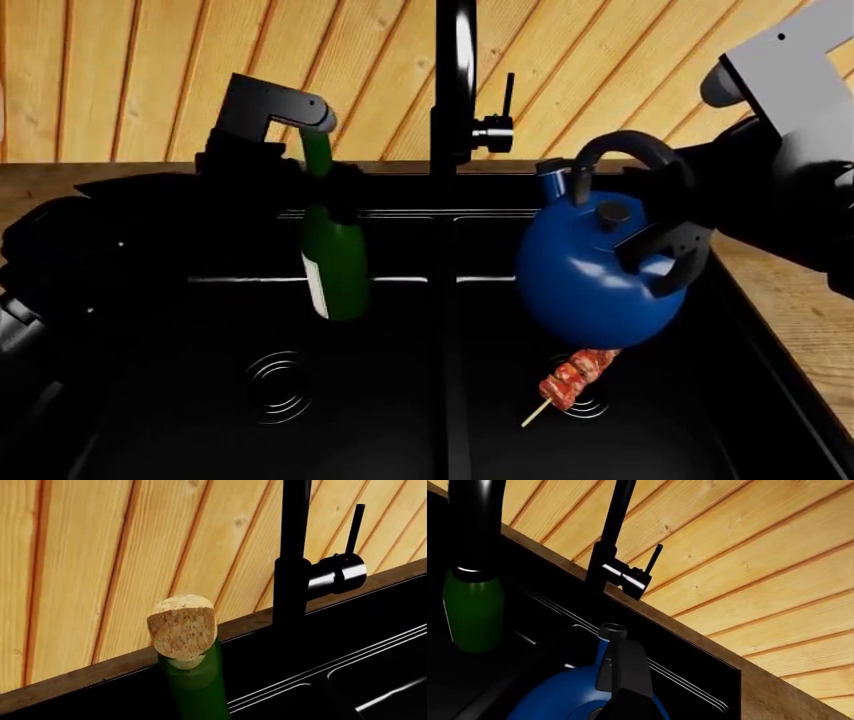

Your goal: Pick the kettle non electric and bottle and place them in the sink. Then turn on the water.

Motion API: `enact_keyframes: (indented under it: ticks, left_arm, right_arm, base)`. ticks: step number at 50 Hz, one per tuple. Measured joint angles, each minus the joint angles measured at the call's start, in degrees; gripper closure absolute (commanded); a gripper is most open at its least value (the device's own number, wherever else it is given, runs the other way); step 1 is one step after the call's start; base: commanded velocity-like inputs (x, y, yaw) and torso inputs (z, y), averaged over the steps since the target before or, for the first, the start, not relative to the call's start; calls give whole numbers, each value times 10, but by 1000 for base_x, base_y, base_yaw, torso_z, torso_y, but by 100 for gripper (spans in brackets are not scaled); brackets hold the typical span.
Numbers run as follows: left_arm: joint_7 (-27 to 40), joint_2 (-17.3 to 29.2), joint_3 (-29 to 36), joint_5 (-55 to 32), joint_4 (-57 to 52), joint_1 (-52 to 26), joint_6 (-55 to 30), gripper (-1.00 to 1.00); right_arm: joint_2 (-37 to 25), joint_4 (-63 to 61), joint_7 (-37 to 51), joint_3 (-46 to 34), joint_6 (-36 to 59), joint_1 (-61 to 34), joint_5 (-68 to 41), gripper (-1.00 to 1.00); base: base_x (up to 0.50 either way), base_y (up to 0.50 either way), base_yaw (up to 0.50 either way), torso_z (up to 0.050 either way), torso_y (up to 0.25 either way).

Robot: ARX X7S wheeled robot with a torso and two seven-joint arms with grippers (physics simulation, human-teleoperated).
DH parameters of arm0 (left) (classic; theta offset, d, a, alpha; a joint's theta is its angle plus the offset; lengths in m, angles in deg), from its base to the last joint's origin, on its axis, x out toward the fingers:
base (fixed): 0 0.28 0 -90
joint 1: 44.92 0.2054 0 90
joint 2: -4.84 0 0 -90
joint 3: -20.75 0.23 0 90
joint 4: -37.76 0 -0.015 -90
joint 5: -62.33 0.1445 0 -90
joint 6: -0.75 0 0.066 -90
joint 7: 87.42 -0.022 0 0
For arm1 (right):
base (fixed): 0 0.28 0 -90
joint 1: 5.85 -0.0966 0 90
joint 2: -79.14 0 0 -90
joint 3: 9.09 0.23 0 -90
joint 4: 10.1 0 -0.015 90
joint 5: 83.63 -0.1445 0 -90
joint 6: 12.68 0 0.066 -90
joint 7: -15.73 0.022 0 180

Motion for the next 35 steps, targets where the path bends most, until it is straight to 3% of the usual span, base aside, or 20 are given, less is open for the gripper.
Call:
enact_keyframes:
  ticks: [35]
  left_arm:
    - [10,60,-26,-23,-62,-28,-18,-100]
  right_arm:
    - [-2,-2,3,2,1,-2,-4,100]
  base:
    - [0,0,0,1,1]
